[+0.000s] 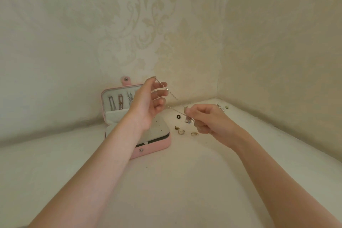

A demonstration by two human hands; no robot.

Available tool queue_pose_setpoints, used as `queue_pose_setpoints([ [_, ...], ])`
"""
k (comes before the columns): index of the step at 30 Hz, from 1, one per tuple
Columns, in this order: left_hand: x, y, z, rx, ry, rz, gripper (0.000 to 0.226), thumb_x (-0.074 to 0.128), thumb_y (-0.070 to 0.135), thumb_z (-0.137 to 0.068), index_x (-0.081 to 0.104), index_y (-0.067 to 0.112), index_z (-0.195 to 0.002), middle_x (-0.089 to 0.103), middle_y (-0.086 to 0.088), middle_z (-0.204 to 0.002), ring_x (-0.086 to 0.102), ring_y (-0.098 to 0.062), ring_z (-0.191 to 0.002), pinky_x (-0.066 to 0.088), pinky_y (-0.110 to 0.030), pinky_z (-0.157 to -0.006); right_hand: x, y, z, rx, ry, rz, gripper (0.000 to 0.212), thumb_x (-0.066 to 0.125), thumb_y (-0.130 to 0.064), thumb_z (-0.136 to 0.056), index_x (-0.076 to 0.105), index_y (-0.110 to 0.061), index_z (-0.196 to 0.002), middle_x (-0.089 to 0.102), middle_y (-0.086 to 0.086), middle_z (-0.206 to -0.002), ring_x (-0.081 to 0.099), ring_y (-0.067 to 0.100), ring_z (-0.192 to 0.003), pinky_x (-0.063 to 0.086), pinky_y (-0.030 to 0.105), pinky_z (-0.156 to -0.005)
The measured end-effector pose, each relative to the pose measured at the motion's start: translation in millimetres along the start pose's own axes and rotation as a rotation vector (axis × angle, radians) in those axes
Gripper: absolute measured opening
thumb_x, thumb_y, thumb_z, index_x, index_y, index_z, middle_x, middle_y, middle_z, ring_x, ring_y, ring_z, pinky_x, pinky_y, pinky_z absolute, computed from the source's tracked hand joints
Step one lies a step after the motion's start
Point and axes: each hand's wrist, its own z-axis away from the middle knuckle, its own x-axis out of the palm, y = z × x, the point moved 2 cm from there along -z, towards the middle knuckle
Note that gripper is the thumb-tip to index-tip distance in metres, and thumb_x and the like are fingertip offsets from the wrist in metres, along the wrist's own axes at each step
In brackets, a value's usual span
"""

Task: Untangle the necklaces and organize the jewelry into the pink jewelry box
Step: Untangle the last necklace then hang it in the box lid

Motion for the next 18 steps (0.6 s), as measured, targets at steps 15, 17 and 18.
queue_pose_setpoints([
  [15, 1.3, -19.9, 6.1, -0.187, -0.160, -0.403, 0.063, 0.021, 0.052, -0.097, 0.066, 0.008, -0.093, 0.072, -0.018, -0.085, 0.031, -0.009, -0.033, 0.028, -0.018, -0.037, -19.1, 7.2, -4.5, 0.062, 0.364, -0.333, 0.019, 0.069, -0.023, -0.084, 0.059, -0.012, -0.073, 0.040, -0.005, -0.053, 0.037, 0.009, -0.046, 0.026, 0.019, -0.040],
  [17, 1.0, -19.1, 7.8, -0.154, -0.169, -0.529, 0.041, 0.039, 0.043, -0.094, 0.066, 0.013, -0.095, 0.073, -0.009, -0.092, 0.056, -0.011, -0.051, 0.039, -0.018, -0.044, -21.0, 7.4, -4.1, 0.069, 0.361, -0.368, 0.020, 0.068, -0.023, -0.085, 0.057, -0.013, -0.072, 0.038, -0.005, -0.053, 0.037, 0.009, -0.045, 0.027, 0.018, -0.038],
  [18, 1.7, -19.7, 8.0, -0.119, -0.183, -0.584, 0.027, 0.048, 0.035, -0.092, 0.067, 0.015, -0.096, 0.073, -0.004, -0.098, 0.064, -0.010, -0.068, 0.045, -0.018, -0.050, -21.4, 6.4, -4.4, 0.068, 0.344, -0.379, 0.020, 0.067, -0.022, -0.086, 0.056, -0.013, -0.072, 0.036, -0.005, -0.053, 0.035, 0.008, -0.043, 0.026, 0.017, -0.036],
])
